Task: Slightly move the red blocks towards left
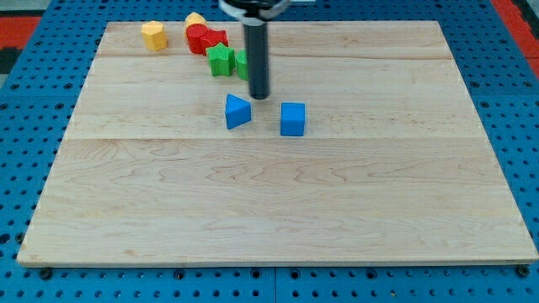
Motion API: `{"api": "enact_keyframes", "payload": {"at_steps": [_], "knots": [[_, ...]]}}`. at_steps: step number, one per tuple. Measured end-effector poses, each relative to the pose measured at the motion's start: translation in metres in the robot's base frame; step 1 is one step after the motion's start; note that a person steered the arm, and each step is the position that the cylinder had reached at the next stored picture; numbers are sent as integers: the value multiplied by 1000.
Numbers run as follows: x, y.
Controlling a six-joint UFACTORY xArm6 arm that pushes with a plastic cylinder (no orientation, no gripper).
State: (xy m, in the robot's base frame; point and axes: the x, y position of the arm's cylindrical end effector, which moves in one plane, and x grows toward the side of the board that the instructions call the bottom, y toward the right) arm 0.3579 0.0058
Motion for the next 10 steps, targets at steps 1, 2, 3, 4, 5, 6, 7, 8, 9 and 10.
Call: {"api": "enact_keyframes", "payload": {"at_steps": [1,2,3,4,5,6,7,8,9,10], "knots": [[-37,43],[-57,44],[-68,43],[-87,37],[-95,23],[-96,0],[-96,-78],[-101,-132],[-109,-131],[-100,-120]]}}
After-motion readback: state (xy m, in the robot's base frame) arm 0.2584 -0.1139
